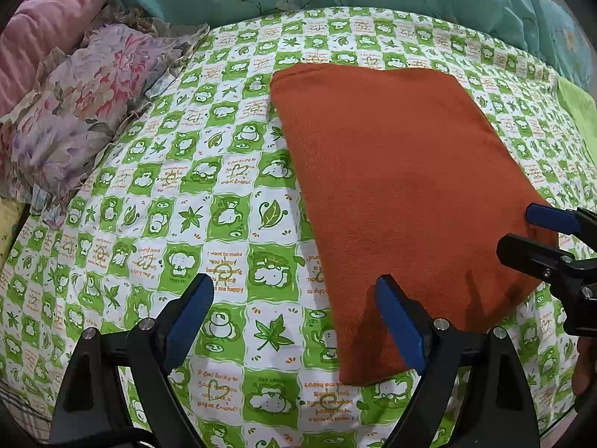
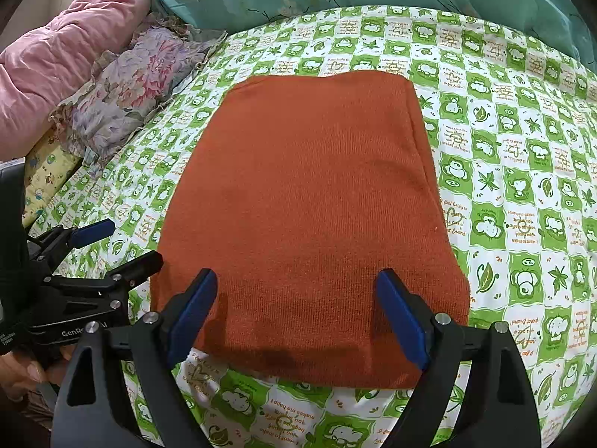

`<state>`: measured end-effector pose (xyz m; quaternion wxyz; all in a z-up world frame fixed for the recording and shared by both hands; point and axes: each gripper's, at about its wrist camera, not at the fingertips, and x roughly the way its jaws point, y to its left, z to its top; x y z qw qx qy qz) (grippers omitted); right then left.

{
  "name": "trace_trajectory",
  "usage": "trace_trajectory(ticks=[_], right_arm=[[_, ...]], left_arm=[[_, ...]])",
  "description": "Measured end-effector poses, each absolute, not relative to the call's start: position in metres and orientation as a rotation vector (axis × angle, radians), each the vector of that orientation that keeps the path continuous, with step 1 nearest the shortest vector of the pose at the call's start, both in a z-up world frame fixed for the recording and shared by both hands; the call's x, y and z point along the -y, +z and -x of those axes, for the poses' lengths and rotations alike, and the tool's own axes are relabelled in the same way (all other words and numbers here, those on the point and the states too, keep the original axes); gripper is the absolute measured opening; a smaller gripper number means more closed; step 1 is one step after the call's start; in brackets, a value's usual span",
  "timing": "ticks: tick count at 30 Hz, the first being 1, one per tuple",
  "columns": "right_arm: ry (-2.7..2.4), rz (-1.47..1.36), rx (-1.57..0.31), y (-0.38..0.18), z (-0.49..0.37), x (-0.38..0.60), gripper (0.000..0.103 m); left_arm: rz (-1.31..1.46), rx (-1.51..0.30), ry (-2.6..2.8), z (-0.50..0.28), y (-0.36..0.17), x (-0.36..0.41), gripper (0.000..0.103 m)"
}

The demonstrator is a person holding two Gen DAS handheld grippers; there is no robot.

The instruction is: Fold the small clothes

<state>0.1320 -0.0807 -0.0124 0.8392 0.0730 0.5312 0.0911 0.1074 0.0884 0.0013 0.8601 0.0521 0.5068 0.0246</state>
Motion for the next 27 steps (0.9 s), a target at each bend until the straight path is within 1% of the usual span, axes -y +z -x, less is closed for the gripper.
trace_trajectory(ticks=[27], right_arm=[[0.191, -0.162, -1.122, -0.0115, -0.1321, 0.0802, 0.088]], left_arm=[[-0.101, -1.057, 0.041, -0.1059, 0.0029, -0.0885, 0.089]])
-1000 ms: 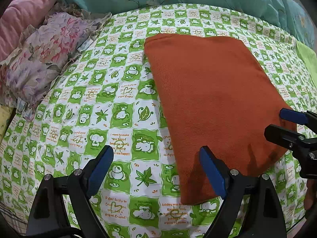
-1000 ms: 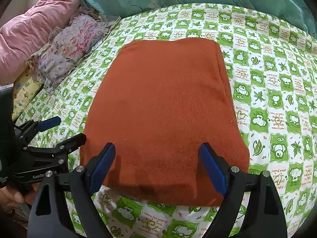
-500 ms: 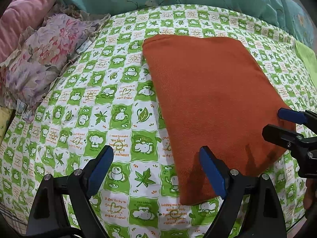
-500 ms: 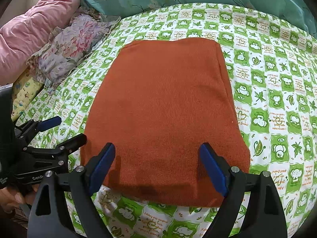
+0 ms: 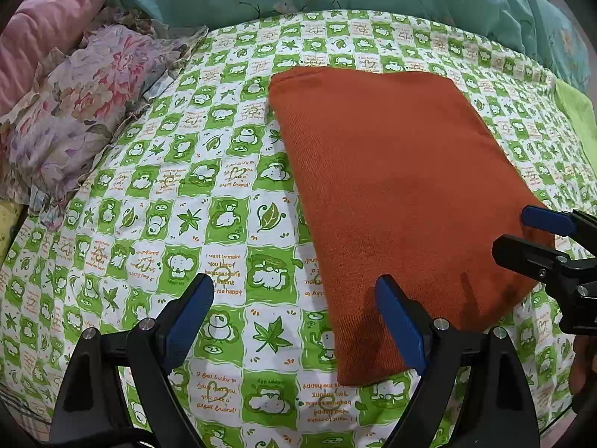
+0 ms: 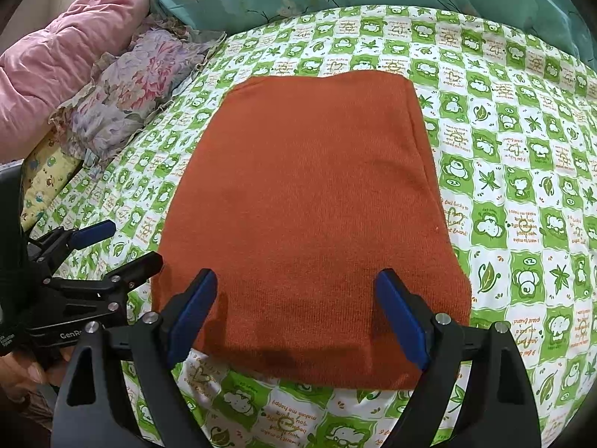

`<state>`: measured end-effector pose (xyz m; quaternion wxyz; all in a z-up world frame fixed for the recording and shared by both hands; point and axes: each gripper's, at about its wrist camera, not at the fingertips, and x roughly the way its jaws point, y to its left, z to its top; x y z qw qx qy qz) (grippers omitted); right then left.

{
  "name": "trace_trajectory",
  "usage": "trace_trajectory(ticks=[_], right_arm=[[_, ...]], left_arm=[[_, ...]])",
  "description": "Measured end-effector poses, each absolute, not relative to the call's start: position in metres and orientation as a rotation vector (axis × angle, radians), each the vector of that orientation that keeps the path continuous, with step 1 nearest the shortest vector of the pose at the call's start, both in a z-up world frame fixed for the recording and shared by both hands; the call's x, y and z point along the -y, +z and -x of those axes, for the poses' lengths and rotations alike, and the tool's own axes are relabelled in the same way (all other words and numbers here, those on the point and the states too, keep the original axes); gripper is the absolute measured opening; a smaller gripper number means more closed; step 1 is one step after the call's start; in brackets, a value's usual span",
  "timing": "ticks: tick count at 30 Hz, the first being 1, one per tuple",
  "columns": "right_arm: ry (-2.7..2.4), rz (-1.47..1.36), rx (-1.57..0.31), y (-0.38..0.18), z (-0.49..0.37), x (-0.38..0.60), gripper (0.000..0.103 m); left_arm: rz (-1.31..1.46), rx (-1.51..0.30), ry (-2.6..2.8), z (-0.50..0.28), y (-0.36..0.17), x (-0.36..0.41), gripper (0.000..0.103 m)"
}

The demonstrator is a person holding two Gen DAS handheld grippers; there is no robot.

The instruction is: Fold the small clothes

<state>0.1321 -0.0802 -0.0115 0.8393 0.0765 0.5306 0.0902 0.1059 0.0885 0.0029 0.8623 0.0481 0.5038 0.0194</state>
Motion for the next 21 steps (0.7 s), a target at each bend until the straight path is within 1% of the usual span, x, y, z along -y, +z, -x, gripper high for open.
trace_trajectory(ticks=[21], right_arm=[[0.191, -0.165, -1.121, -0.0102, -0.1308, 0.0796, 0.088]], left_arm=[[-0.089, -1.049, 0.033, -0.1051, 0.0054, -0.0893, 0.089]])
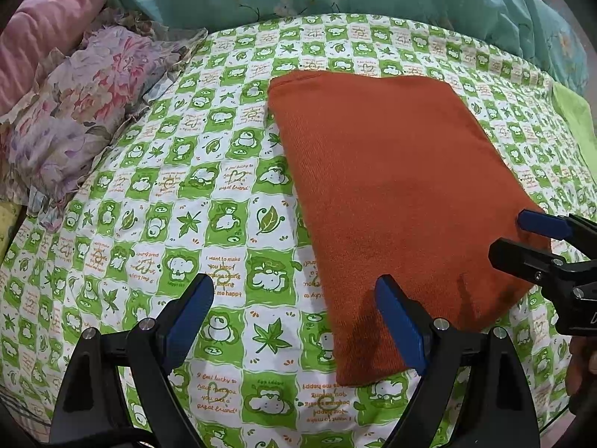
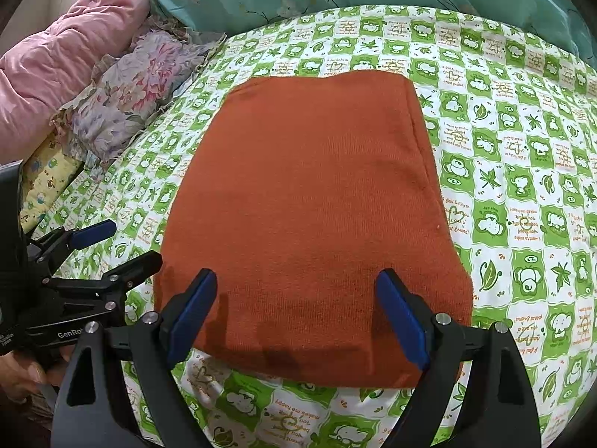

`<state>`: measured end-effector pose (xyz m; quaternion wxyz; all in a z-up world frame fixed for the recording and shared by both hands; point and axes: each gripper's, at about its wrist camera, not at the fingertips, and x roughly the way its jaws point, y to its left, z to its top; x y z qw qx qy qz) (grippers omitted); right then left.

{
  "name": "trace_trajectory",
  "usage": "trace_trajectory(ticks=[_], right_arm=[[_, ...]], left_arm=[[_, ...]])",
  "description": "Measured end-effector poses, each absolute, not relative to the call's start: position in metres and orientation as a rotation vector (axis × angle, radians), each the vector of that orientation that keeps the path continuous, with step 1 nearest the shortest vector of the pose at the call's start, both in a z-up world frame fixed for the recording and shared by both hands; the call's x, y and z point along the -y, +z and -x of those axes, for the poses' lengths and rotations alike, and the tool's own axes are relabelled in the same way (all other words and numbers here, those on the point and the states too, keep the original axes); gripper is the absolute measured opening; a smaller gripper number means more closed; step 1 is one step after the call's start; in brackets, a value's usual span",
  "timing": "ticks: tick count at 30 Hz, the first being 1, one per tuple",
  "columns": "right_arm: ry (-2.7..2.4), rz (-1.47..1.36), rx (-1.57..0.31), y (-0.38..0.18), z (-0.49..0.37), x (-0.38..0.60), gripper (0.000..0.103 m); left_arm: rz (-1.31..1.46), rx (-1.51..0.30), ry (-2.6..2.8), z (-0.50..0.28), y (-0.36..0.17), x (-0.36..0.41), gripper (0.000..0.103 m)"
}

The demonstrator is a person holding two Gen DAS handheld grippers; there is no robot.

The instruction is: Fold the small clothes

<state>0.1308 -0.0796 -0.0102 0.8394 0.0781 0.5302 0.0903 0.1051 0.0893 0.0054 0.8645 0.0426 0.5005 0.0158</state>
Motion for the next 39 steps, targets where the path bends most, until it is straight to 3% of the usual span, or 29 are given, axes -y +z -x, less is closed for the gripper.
trace_trajectory(ticks=[39], right_arm=[[0.195, -0.169, -1.113, -0.0050, -0.1281, 0.0804, 0.088]], left_arm=[[-0.082, -1.026, 0.027, -0.1002, 0.0128, -0.0851, 0.089]])
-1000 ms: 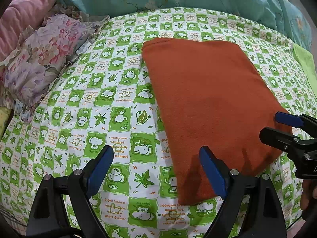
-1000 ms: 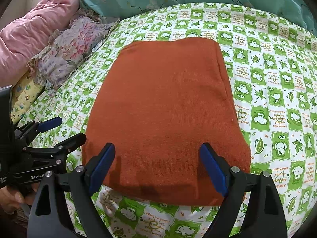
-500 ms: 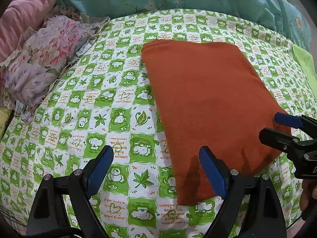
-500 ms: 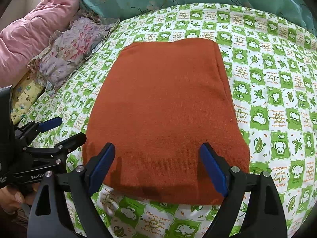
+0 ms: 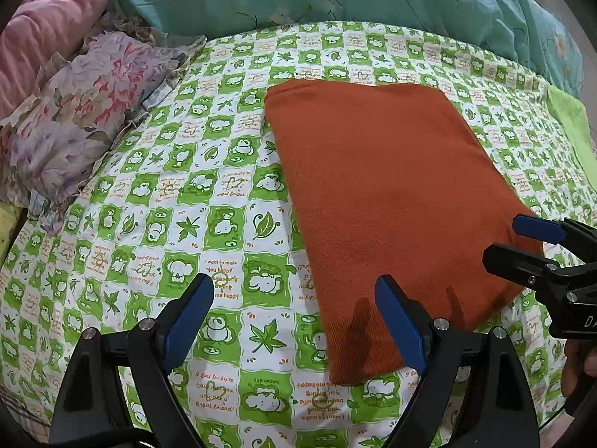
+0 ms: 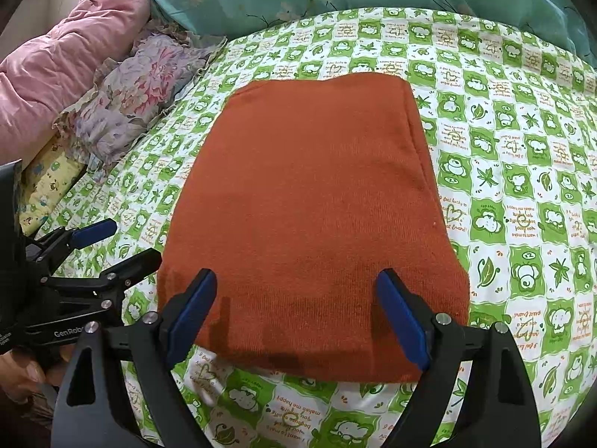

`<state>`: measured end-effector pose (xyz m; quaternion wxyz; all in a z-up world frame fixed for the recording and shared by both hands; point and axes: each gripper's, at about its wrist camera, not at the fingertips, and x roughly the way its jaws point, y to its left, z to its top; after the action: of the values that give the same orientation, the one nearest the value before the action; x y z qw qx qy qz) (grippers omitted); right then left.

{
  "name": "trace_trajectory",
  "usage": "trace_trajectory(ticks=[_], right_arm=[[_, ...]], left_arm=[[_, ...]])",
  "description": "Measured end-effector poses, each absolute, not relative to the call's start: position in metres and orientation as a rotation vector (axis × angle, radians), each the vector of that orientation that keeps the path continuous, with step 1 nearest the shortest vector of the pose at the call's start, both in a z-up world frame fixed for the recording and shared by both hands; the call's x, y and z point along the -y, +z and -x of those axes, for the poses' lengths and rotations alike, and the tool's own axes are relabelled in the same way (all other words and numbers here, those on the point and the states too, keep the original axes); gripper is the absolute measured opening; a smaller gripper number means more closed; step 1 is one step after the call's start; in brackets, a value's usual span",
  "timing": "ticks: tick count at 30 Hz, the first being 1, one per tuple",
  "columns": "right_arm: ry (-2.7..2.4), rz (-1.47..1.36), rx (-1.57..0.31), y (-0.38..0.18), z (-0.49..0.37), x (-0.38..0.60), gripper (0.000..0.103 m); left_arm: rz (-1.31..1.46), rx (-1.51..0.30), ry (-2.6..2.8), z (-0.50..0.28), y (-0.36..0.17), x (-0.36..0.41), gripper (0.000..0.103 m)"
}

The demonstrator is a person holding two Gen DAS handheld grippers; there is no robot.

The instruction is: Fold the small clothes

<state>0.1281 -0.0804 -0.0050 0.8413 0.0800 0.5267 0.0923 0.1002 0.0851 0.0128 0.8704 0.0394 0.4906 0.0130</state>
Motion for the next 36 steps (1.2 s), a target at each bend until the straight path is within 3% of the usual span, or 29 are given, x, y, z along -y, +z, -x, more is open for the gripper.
trace_trajectory(ticks=[36], right_arm=[[0.190, -0.174, -1.103, -0.0029, -0.1244, 0.0786, 0.088]], left_arm=[[-0.077, -1.017, 0.035, -0.0987, 0.0133, -0.0865, 0.089]])
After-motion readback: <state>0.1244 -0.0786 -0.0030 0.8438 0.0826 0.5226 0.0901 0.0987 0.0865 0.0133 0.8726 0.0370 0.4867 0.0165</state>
